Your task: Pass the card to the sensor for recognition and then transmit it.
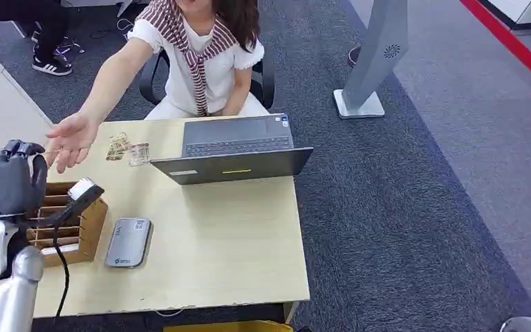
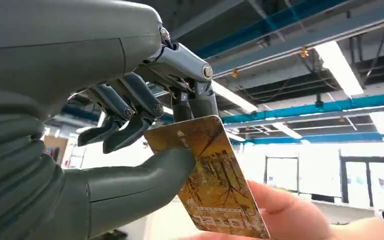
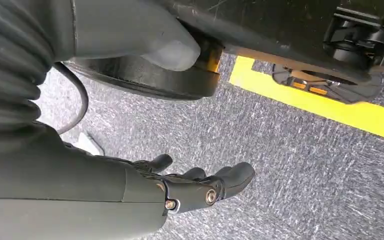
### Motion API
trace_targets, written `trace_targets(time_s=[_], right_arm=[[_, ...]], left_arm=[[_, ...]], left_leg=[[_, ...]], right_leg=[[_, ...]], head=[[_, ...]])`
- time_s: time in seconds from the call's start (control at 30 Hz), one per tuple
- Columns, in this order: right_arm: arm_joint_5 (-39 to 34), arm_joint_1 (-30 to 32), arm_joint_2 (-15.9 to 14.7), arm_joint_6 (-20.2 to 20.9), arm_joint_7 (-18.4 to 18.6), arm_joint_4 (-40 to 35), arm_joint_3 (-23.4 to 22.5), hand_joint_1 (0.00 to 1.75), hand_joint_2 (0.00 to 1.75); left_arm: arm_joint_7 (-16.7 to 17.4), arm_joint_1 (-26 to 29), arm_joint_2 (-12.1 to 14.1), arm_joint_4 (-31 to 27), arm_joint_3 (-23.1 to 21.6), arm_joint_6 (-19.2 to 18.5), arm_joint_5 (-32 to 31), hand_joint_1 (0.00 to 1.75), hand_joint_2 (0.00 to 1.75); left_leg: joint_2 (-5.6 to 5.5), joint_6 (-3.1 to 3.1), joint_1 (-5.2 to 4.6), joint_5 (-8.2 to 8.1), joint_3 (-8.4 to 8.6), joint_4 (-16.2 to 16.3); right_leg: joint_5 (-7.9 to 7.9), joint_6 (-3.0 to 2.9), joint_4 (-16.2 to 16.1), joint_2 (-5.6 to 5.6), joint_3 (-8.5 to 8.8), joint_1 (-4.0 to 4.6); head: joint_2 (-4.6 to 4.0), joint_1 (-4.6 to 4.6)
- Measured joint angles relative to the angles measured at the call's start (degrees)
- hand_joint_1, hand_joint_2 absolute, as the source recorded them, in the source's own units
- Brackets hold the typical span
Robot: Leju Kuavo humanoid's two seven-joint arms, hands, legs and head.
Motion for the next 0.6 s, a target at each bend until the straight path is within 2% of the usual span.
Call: trace_targets(time_s=[0.13,0.3,0.33,0.6], right_arm=[[0.1,0.0,0.0,0.3,-0.2,0.0,0.0,0.0,1.75],[0.1,0.0,0.0,0.4,-0.2,0.0,0.0,0.0,1.75],[0.1,0.0,0.0,0.4,-0.2,0.0,0.0,0.0,1.75],[0.0,0.0,0.0,0.5,-0.2,0.0,0.0,0.0,1.75]], left_arm=[[0.4,-4.3,0.2,4.5,-1.3,-0.3,-0.7,1.75,1.75],[0.5,-6.0,0.2,7.2,-1.9,-0.3,-0.7,1.75,1.75],[0.5,-6.2,0.2,7.5,-2.1,-0.3,-0.8,0.0,1.75],[1.2,-6.7,0.1,9.8,-2.5,1.7,-0.4,0.0,1.75]], left_leg=[[0.08,0.0,0.0,0.0,0.01,0.0],[0.09,0.0,-0.01,0.0,0.0,0.0],[0.1,0.0,-0.01,-0.01,0.0,0.0],[0.09,0.0,-0.01,-0.01,-0.01,0.0]], right_leg=[[0.0,0.0,0.0,0.08,-0.01,0.0],[0.0,0.0,0.0,0.1,-0.03,0.0],[0.0,0.0,0.0,0.12,-0.04,0.0],[0.0,0.0,0.0,0.13,-0.05,0.0]], head=[[0.02,0.0],[0.02,-0.02],[0.02,-0.02],[0.02,0.0]])
